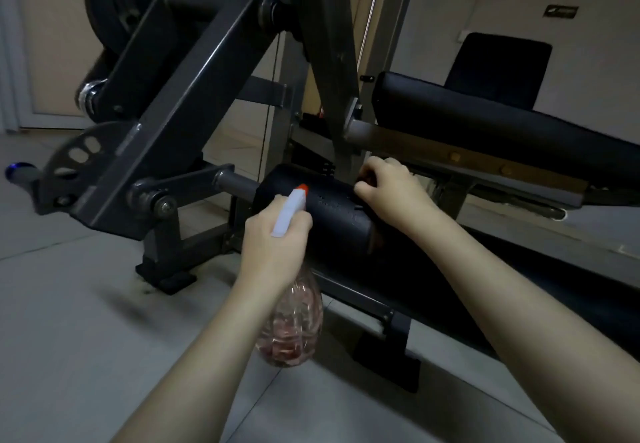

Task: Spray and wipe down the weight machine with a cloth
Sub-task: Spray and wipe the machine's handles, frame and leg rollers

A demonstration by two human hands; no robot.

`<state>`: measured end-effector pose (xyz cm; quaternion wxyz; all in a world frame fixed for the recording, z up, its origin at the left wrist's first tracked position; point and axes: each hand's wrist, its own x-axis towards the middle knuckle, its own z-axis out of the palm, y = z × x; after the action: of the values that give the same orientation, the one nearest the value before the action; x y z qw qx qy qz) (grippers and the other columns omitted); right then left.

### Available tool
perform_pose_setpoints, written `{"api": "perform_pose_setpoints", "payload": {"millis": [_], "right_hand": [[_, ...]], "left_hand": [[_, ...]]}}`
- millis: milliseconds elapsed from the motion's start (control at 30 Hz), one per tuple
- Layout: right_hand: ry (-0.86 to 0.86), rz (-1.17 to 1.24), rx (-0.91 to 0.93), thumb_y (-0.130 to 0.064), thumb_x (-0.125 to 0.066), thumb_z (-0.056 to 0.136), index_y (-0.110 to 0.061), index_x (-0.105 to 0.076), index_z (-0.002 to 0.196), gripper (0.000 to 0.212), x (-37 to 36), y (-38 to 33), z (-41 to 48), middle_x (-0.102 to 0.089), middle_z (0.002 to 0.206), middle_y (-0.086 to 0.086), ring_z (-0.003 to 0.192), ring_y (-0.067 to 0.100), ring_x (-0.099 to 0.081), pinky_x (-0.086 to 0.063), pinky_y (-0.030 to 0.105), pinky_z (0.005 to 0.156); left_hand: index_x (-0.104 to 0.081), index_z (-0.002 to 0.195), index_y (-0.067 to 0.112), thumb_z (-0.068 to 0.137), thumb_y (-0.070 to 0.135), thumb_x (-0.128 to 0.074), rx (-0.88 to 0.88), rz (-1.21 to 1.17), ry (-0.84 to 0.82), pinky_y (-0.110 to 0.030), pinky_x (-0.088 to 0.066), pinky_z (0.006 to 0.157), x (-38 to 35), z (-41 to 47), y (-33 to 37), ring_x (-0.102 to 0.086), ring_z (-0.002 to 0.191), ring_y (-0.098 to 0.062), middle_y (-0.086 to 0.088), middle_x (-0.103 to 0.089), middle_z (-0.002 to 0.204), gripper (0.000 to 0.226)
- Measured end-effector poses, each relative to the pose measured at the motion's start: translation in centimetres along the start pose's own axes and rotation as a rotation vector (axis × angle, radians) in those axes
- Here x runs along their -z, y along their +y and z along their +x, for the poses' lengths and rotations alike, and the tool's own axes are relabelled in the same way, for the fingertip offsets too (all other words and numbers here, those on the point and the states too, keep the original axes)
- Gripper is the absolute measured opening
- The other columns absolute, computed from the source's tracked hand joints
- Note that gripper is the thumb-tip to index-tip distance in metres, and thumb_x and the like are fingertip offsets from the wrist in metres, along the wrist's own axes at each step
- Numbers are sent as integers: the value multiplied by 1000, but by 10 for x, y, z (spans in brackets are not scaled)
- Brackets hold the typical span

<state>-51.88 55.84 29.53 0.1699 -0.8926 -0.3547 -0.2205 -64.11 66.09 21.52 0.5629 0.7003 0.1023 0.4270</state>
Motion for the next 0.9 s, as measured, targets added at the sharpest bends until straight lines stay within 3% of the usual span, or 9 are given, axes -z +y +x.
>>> {"api": "perform_pose_setpoints", "payload": {"millis": [67, 200, 333, 433, 600, 700, 833, 900], "right_hand": [[11, -38, 102, -27, -54, 90, -16, -52, 117, 29, -5, -6, -10, -48, 118, 10, 109, 30, -48, -37, 31, 83], [114, -119, 202, -24, -52, 91, -13, -49, 123, 34, -20, -16, -19, -44, 122, 12, 114, 32, -42, -36, 34, 88], [67, -47, 269, -25, -50, 93, -13, -51, 123, 32, -45, -47, 28, -44, 127, 11, 116, 31, -43, -41, 37, 92], [0, 8, 316, -26, -49, 94, -14, -53, 121, 30, -57, -63, 56, -46, 125, 9, 115, 29, -45, -43, 36, 90], [-15, 22, 314, -26, -51, 92, -16, -52, 119, 29, -46, -51, 46, -46, 123, 10, 113, 30, -47, -44, 35, 86], [0, -48, 283, -26, -52, 91, -18, -49, 122, 33, -28, -36, 10, -42, 128, 9, 119, 29, -41, -44, 37, 89], [85, -310, 335, -25, -64, 82, -16, -53, 118, 39, -11, -10, -56, -44, 127, 11, 119, 33, -41, -51, 41, 83], [140, -358, 363, -21, -72, 72, -13, -59, 109, 40, -11, 4, -75, -53, 118, 15, 109, 37, -50, -53, 44, 75]], "left_hand": [[-48, 87, 22, 88, 22, -49, 2, -39, 5, -13, -38, 66, 1, 2, -3, -46, 78, -5, 2, -52, 90, 2], [-48, 86, 22, 75, 30, -43, -4, -7, -23, -22, -39, 69, 4, 5, -7, -48, 82, -9, 1, -54, 90, 14], [-49, 77, -3, 84, 24, -48, -49, -20, -22, -22, -35, 62, 7, 4, -9, -42, 69, -10, -8, -49, 75, 27], [-58, 76, 17, 93, 12, -50, -57, -51, -23, -10, -39, 62, 13, 3, -12, -47, 68, -1, 3, -55, 79, 20], [-51, 73, 40, 92, 9, -50, -59, -28, 93, -3, -38, 66, 18, 0, -12, -48, 71, 4, 17, -52, 76, 36], [-47, 69, 39, 91, 13, -50, -12, -36, 110, -12, -39, 67, 21, -1, -14, -46, 71, 2, 16, -49, 76, 34], [-47, 76, 28, 87, 27, -51, 31, -52, 76, -18, -35, 68, 19, 1, -16, -44, 78, -4, 8, -48, 85, 11], [-47, 71, 30, 93, 23, -51, 40, -88, 101, -13, -36, 65, 17, 2, -15, -44, 72, 0, 11, -48, 79, 23]]}}
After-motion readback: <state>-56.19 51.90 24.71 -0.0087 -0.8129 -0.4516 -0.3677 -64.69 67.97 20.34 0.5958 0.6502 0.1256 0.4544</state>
